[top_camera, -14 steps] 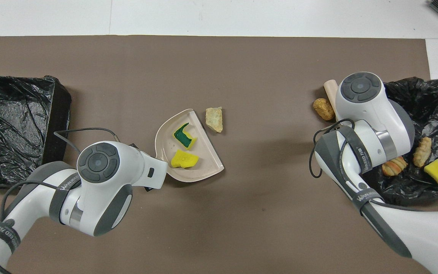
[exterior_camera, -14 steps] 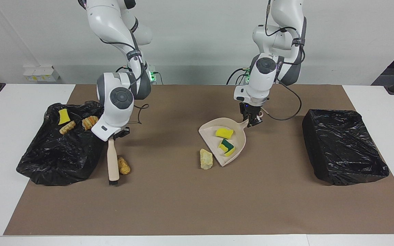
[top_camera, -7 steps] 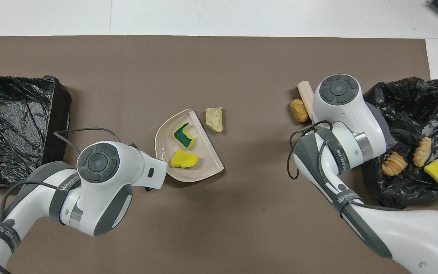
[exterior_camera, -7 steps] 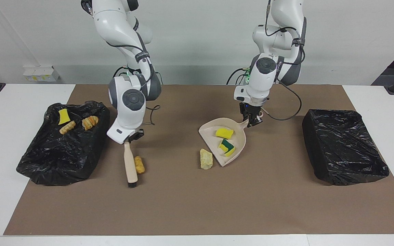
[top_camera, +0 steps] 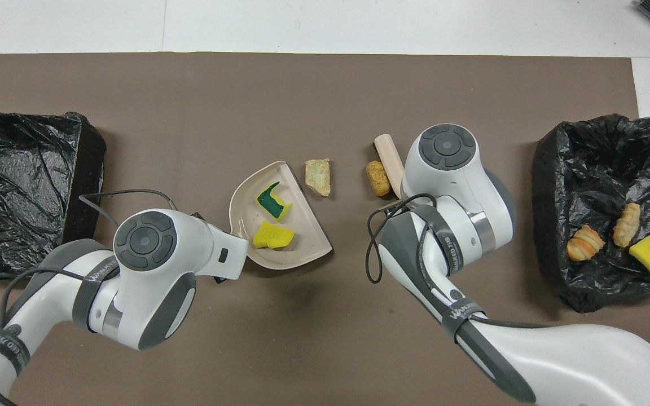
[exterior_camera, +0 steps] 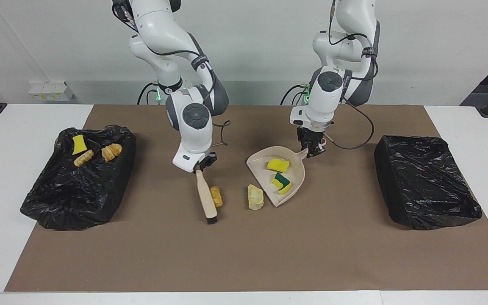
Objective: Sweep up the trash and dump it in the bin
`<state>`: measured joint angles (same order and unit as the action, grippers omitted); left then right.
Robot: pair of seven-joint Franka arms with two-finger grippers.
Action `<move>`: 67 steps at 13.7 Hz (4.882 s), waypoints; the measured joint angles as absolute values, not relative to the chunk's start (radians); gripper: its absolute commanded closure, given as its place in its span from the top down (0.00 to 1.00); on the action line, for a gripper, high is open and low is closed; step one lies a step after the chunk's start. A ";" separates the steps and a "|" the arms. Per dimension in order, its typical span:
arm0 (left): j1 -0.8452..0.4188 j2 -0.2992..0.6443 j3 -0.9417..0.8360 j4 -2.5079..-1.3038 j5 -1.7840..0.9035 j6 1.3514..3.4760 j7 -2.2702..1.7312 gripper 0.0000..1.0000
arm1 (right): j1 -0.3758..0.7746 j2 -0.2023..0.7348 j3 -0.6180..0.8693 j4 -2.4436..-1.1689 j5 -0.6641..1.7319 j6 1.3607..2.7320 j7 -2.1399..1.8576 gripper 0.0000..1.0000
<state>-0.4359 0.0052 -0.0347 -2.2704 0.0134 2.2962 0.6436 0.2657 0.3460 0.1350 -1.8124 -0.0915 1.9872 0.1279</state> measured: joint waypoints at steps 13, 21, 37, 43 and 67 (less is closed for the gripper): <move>-0.435 0.005 -0.034 -2.273 0.013 2.296 0.641 0.00 | 0.432 0.357 0.240 -1.792 0.182 2.024 0.149 0.00; -0.434 0.006 -0.033 -2.273 0.013 2.333 0.392 0.00 | 0.286 0.295 0.221 -1.777 0.109 1.937 0.141 0.00; -0.004 -0.031 -0.013 -1.949 0.013 1.925 0.493 0.00 | 0.279 0.178 0.229 -1.781 0.006 1.797 0.387 0.00; 0.287 -0.043 -0.005 -1.841 -0.001 1.765 0.799 0.00 | 0.445 0.172 0.235 -1.811 0.103 1.854 0.678 0.00; 0.248 -0.023 -0.017 -1.837 0.768 1.823 1.238 0.00 | 0.630 0.240 0.225 -1.855 0.121 1.959 0.839 1.00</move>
